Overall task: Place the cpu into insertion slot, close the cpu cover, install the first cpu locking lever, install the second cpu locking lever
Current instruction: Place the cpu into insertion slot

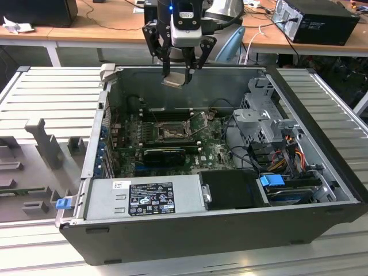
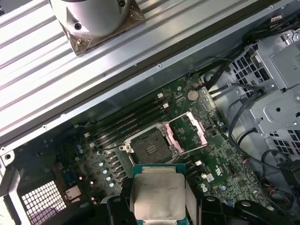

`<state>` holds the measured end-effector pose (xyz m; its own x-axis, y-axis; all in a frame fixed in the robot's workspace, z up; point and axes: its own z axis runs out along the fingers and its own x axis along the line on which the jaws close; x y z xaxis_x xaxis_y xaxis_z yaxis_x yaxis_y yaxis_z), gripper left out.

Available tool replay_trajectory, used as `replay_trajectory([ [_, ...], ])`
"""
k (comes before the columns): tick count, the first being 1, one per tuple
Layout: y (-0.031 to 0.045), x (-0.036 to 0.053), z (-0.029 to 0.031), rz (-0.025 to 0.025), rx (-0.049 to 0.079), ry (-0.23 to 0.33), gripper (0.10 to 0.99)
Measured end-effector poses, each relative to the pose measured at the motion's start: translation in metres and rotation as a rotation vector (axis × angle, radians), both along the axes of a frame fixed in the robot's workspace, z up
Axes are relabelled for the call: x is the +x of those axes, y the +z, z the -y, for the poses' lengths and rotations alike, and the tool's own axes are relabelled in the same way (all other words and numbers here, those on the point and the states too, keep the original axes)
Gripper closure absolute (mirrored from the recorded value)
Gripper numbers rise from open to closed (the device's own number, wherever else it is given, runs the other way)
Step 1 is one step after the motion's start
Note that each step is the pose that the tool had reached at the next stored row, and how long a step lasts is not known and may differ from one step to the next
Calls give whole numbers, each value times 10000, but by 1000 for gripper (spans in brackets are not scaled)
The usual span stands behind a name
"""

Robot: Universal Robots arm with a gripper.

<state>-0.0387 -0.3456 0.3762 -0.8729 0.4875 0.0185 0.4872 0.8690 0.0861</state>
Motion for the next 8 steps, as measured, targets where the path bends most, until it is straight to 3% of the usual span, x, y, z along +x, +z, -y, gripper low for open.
replay_trajectory([
  [8, -3, 0, 0, 0, -1, -497, 561],
])
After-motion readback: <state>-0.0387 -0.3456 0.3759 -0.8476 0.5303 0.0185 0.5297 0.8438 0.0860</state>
